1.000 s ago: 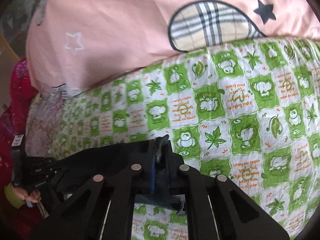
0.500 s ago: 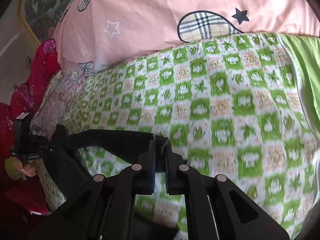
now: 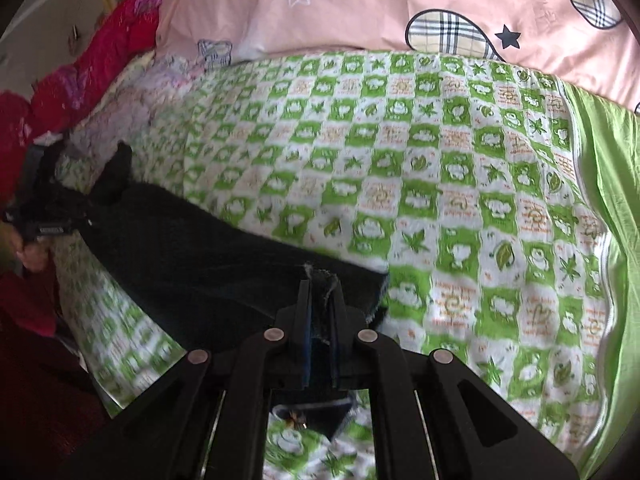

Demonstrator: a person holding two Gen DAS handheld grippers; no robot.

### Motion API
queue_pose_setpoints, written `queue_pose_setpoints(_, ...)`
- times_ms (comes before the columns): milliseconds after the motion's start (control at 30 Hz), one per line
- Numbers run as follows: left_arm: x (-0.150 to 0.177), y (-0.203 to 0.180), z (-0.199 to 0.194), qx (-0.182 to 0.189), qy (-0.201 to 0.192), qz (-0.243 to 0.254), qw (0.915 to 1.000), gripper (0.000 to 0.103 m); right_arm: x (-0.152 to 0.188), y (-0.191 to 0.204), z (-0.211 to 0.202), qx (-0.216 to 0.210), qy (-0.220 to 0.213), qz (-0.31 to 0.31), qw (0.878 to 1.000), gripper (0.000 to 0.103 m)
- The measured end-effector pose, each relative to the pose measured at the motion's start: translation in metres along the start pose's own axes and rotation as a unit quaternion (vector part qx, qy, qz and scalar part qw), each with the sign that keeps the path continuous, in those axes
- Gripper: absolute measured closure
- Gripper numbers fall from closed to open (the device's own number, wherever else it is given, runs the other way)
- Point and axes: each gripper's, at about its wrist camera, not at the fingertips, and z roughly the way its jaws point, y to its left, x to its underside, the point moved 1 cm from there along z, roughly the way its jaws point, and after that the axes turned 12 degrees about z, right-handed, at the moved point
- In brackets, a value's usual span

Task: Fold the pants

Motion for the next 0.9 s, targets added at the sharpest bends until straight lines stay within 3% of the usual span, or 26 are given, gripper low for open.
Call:
queue_pose_setpoints(333, 0.025, -0.016, 0.014, 0.000, 0.022, 0.034, 0.9992, 0.096, 0.026, 0.002, 0.002, 0.024, 0.031, -0.002, 0.999, 0.095)
queue_pose_setpoints(433, 0.033, -0.021, 0.024, -0.010, 0.038, 0.042, 0.9984, 0.093, 0.035, -0.001, 0.008, 0.034, 0.049, 0.008, 0.998, 0.093)
queue_pose_setpoints(467, 0.034, -0.023, 0.027, -0.013, 0.041, 0.044, 0.9981, 0.092, 0.038, -0.001, 0.008, 0.043, 0.052, 0.009, 0.998, 0.088)
queue_pose_setpoints(667, 0.049, -0.027, 0.023, -0.019, 0.051, 0.023, 0.9982, 0.064, 0.053, -0.005, -0.007, 0.071, 0.054, 0.026, 0.996, 0.066)
queue_pose_setpoints(833, 0.061, -0.020, 0.000, -0.018, 0.045, -0.018, 0.9987, 0.054, 0.050, 0.002, -0.031, 0.068, 0.012, 0.057, 0.996, 0.060)
queue_pose_setpoints(900, 0.066, -0.014, -0.012, -0.026, 0.040, -0.045, 0.9979, 0.043, 0.046, 0.010, -0.036, 0.056, -0.009, 0.066, 0.996, 0.060)
